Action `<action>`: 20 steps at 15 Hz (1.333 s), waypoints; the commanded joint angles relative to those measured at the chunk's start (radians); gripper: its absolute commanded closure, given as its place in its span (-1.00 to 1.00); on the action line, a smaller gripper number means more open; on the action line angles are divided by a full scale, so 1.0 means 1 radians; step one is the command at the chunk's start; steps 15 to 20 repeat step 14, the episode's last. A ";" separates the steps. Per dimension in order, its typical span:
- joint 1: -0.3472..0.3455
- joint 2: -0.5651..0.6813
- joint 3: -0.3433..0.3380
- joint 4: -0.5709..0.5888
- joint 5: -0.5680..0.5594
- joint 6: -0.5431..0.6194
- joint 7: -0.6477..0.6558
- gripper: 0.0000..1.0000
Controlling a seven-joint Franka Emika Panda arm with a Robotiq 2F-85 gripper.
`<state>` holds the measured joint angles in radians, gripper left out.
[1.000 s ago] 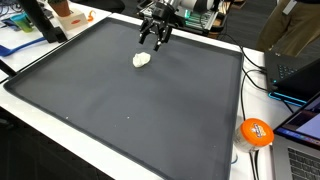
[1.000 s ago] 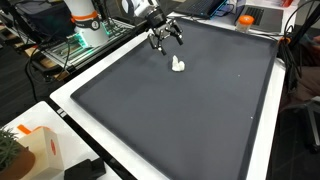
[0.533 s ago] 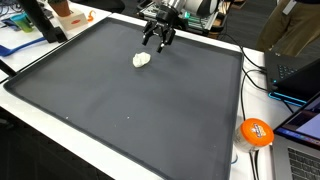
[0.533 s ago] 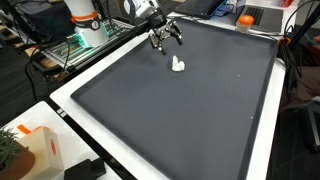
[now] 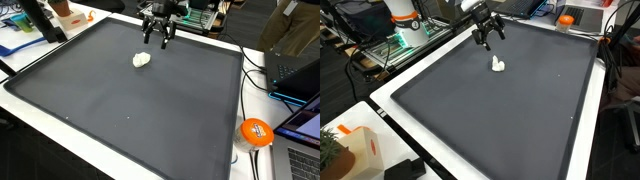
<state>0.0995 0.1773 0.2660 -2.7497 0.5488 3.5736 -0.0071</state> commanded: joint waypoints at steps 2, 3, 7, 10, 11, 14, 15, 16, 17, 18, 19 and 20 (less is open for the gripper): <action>-0.034 -0.145 -0.066 -0.003 0.155 -0.365 -0.269 -1.00; -0.038 -0.162 -0.110 0.003 0.133 -0.447 -0.308 -1.00; -0.095 -0.335 -0.177 0.000 -0.106 -0.764 -0.254 -1.00; -0.042 -0.472 -0.263 0.062 -0.090 -0.999 -0.311 -1.00; -0.035 -0.523 -0.283 0.090 -0.090 -1.078 -0.314 -1.00; -0.022 -0.501 -0.295 0.126 -0.092 -1.065 -0.286 -1.00; -0.022 -0.501 -0.295 0.126 -0.092 -1.065 -0.286 -1.00; -0.022 -0.501 -0.295 0.126 -0.092 -1.065 -0.286 -1.00; -0.022 -0.501 -0.295 0.126 -0.092 -1.065 -0.286 -1.00; -0.022 -0.501 -0.295 0.126 -0.092 -1.065 -0.286 -1.00; -0.022 -0.501 -0.295 0.126 -0.092 -1.065 -0.286 -1.00; -0.022 -0.501 -0.295 0.126 -0.092 -1.065 -0.286 -1.00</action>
